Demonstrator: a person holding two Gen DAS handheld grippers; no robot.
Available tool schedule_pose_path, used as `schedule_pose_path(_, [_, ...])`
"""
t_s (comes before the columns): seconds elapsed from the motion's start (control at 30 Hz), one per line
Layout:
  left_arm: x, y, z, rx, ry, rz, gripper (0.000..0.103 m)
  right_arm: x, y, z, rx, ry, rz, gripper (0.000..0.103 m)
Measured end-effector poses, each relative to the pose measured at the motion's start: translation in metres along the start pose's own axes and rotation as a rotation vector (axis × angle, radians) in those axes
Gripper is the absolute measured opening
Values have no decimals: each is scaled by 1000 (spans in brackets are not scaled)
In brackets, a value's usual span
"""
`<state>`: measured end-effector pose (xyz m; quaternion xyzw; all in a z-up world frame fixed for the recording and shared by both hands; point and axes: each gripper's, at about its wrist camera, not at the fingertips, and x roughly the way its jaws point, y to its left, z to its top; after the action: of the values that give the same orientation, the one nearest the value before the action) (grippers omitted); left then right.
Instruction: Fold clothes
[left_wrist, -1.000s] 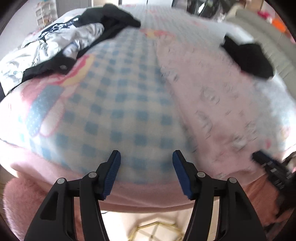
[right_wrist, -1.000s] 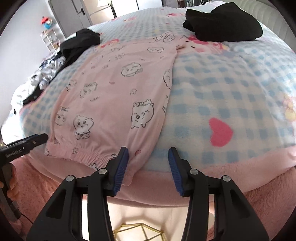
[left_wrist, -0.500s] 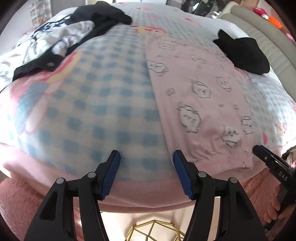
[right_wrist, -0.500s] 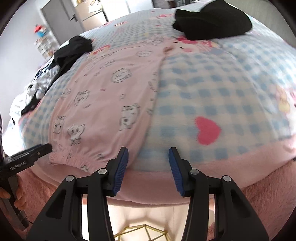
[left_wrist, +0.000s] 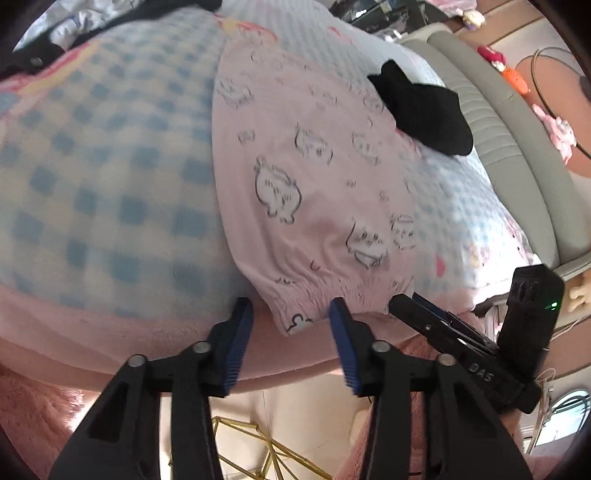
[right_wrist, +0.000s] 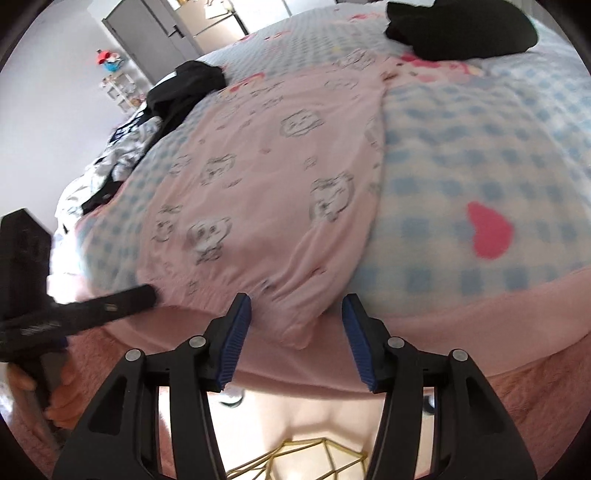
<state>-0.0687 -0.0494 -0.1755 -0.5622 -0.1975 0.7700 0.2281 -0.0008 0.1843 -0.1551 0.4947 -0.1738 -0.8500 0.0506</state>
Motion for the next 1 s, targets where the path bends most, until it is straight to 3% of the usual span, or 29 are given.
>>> schedule_pose_path(0.17, [6,10,-3,-58,-12,-39,34,5,-6,-1,46,21,61,39])
schedule_pose_path(0.27, [6,11,-4,-72,-23,-49,35,6,-6,-1,58,24,64,37])
schedule_pose_path(0.53, [20,14,3,-122,-7,-80,45,16,10,1,5,34,-45,43])
schedule_pose_path(0.67, [23,13,0,-126,-14,-71,46,18,8,1,10,37,-37,43])
schedule_pose_path(0.83, [22,9,-4,-117,-31,-73,32,18,8,0,7,38,-30,41])
schedule_pose_path(0.87, [21,10,-4,-123,-35,-81,31,17,7,-1,6,39,-20,36])
schedule_pose_path(1.0, [22,14,-4,-133,-42,-100,29,15,4,0,2,40,-5,34])
